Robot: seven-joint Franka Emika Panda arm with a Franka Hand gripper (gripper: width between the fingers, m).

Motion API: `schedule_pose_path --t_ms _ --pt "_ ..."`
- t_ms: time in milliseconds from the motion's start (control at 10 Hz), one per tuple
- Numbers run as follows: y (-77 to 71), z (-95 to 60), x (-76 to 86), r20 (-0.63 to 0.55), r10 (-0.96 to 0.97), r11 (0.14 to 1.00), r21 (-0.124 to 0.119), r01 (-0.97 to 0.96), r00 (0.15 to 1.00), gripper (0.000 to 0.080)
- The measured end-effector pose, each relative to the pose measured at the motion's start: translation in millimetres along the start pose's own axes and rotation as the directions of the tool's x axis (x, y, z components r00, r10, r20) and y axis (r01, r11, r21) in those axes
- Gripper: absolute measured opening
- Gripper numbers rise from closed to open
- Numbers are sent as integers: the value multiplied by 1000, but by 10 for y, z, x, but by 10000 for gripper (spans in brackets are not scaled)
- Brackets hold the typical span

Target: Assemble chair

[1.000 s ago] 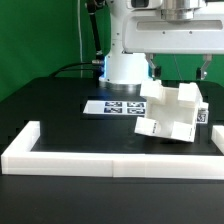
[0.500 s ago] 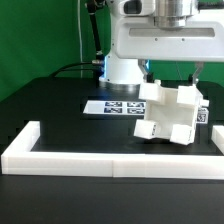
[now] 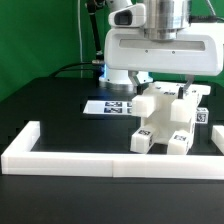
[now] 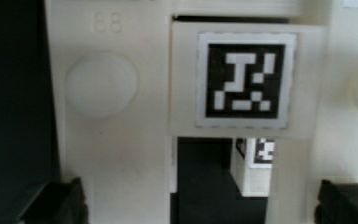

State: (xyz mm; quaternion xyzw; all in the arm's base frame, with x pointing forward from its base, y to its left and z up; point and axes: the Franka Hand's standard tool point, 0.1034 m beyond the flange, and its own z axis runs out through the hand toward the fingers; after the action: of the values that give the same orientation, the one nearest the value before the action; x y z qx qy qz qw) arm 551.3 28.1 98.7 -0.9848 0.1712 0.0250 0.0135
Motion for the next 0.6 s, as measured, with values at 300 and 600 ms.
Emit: schedule_pose_path --t_ms 300,600 --pt "-65 -193 -55 9 8 1000 19 -9 1000 649" --pt "-217 -366 -437 19 71 996 45 -72 997 649"
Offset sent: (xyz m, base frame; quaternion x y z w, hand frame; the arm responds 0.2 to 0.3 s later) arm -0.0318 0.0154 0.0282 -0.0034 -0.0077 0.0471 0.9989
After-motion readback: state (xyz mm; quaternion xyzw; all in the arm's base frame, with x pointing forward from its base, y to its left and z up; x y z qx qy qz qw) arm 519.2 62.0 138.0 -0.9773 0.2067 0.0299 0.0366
